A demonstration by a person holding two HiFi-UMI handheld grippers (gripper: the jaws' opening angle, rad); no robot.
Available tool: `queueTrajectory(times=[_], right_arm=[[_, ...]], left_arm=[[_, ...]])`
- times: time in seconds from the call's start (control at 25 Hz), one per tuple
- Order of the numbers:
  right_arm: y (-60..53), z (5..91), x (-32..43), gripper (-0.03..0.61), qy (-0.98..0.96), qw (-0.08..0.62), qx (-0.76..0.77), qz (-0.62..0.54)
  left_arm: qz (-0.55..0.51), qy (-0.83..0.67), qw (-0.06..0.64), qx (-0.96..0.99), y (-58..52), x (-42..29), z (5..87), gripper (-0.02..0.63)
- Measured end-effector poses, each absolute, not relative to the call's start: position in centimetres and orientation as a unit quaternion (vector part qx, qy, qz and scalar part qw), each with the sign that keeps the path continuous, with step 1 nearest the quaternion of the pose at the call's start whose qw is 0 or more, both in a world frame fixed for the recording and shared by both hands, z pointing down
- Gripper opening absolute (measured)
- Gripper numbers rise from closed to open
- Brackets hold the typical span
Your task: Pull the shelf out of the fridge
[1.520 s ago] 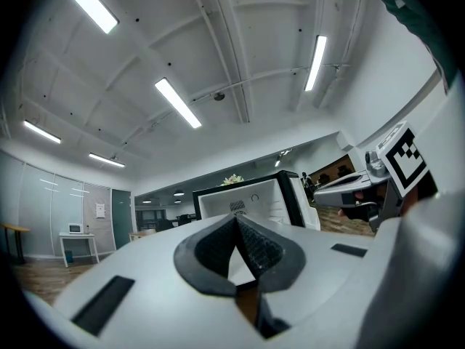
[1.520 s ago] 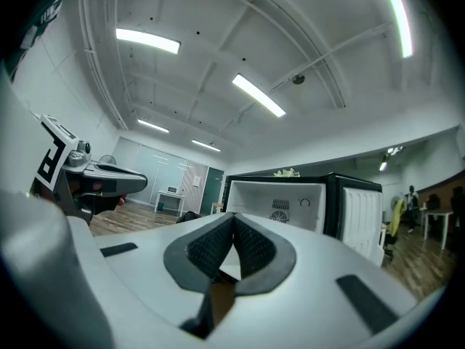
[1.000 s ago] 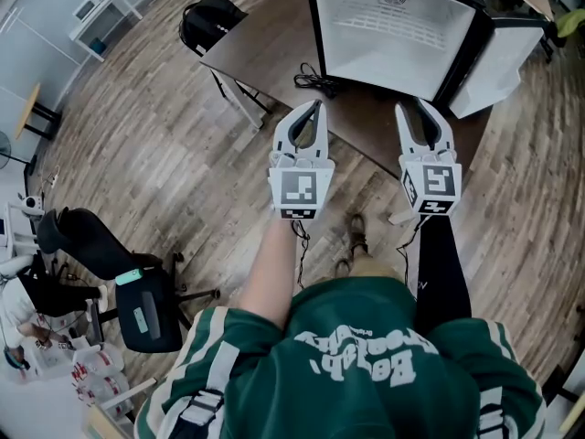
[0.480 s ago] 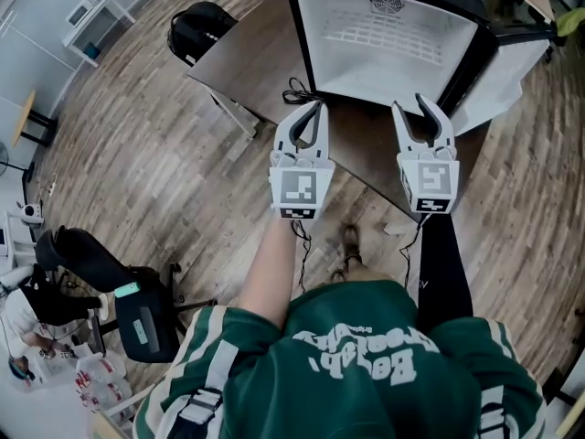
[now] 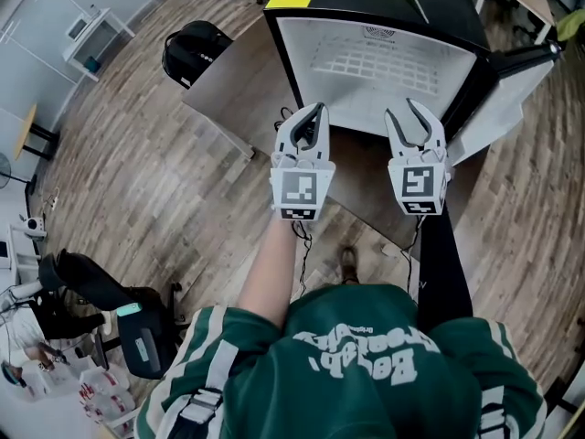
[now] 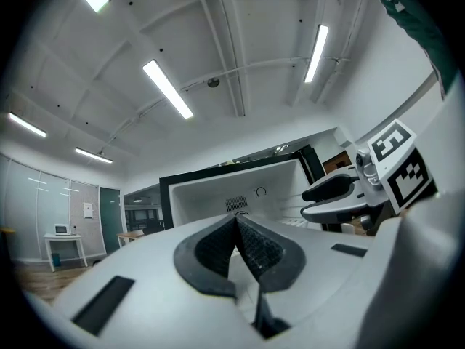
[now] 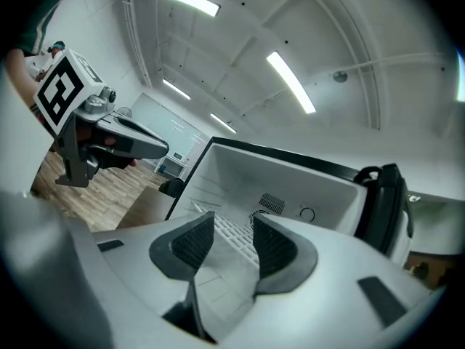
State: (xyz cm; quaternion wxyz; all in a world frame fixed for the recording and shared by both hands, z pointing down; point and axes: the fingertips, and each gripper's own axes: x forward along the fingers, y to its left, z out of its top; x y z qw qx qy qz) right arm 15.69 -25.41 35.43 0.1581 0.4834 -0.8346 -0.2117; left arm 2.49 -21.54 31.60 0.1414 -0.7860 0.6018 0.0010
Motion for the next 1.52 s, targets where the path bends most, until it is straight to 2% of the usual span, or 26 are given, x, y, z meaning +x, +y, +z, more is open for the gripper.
queueTrajectory(times=[0.2,0.88,1.24,1.52], right_arm=[[-27.6,36.6,16.0,0.181,-0.812,0.204,0.481,-0.26],[-31.5,39.7,15.6,0.192,-0.773,0.277,0.499,-0.276],[-34.7,41.8,14.5,0.213,-0.719,0.369,0.508,-0.297],[-36.9,43.6,14.7,0.204,-0.647,0.444,0.533,-0.316]], left_arm=[[0.007,0.596,0.143,-0.79,-23.6,3.6,31.3,0.015],[0.016,0.562,0.119,-0.818,-27.9,3.9,33.0,0.015],[0.016,0.523,0.109,-0.845,-30.5,2.3,33.8,0.015],[0.023,0.49,0.104,-0.865,-31.9,0.6,34.0,0.015]])
